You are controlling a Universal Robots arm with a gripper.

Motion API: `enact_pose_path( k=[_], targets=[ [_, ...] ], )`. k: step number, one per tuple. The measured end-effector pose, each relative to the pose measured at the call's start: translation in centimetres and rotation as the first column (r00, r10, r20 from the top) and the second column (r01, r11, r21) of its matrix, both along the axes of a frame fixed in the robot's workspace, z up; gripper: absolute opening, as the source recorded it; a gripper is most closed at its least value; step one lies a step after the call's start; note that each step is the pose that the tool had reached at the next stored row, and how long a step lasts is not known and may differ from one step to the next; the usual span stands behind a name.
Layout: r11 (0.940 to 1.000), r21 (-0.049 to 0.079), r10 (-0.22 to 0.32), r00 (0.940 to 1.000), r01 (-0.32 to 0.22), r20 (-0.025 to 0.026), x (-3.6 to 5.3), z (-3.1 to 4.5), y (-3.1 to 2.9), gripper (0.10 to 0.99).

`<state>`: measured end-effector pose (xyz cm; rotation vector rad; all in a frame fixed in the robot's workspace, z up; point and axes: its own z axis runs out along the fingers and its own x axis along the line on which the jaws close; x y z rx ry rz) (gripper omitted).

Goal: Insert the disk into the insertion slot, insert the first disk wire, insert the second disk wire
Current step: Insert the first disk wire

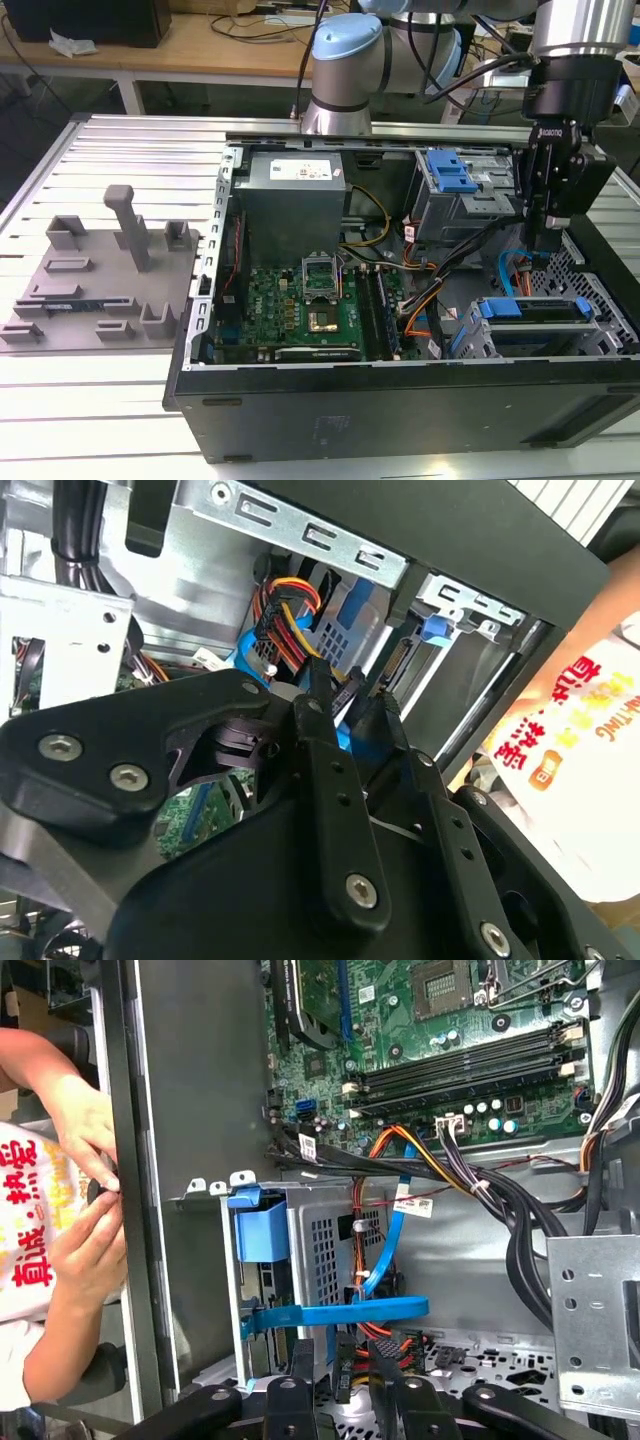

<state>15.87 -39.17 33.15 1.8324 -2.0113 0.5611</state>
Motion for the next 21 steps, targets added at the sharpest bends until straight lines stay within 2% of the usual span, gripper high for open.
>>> enact_pose_path(
  k=[2, 3, 13, 14, 15, 21],
  targets=[
    [1.0, -0.002, 0.0, 1.0, 0.0, 0.0051, 0.01, -0.03, 0.01, 0.349],
    [1.0, -0.005, 0.0, 1.0, 0.0, 0.0058, -0.05, -0.03, 0.05, 0.349],
    [0.9999, -0.01, -0.001, 1.0, 0.001, 0.0071, -0.14, -0.15, 0.21, 0.349],
    [0.9999, -0.01, -0.001, 1.0, 0.001, 0.0071, -0.14, -0.21, 0.2, 0.204],
    [0.9999, -0.011, -0.001, 1.0, 0.001, 0.0071, -0.14, -0.23, 0.2, 0.165],
    [0.9999, -0.01, -0.001, 1.0, 0.001, 0.0071, -0.13, -0.2, 0.12, 0.165]
  ],
)
